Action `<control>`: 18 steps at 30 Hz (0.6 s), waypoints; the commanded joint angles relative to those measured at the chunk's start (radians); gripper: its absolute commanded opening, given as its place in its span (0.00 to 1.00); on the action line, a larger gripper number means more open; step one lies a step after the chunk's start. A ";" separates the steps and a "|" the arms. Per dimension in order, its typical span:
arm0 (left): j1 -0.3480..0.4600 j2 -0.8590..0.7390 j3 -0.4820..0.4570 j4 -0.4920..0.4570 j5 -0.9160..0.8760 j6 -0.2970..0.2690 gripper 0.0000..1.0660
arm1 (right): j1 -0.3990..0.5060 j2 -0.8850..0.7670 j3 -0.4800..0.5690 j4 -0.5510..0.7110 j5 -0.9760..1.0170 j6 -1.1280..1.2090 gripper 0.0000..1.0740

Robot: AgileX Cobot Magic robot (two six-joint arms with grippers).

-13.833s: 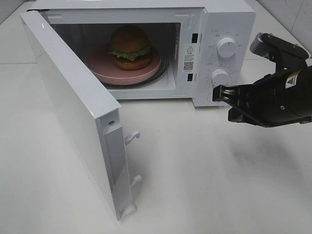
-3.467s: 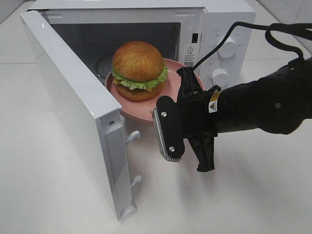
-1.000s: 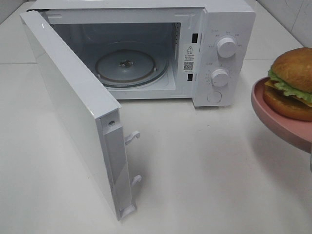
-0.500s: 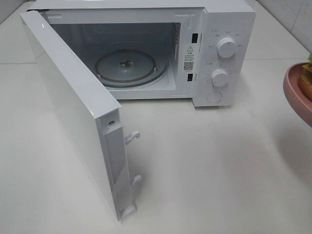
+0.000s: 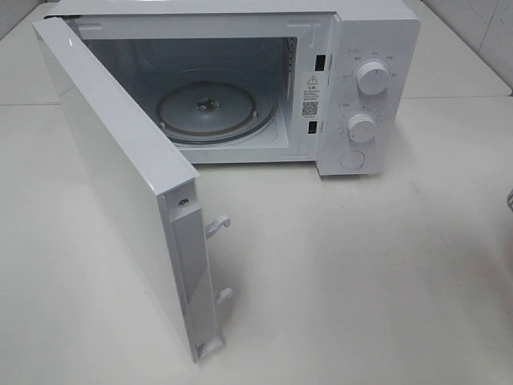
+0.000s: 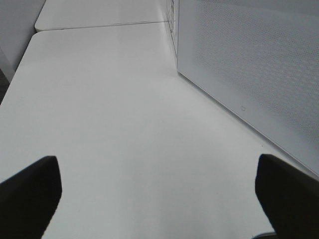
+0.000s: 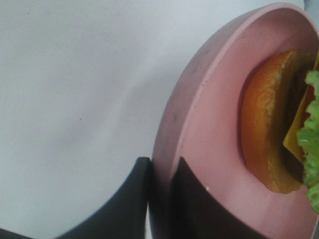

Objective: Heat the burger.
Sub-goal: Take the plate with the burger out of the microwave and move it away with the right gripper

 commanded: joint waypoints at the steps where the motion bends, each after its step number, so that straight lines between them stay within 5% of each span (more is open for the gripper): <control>1: 0.002 -0.002 -0.001 -0.007 -0.007 0.002 0.92 | -0.001 0.069 -0.010 -0.086 0.011 0.106 0.00; 18: 0.002 -0.002 -0.001 -0.007 -0.007 0.002 0.92 | -0.001 0.411 -0.038 -0.124 0.011 0.647 0.00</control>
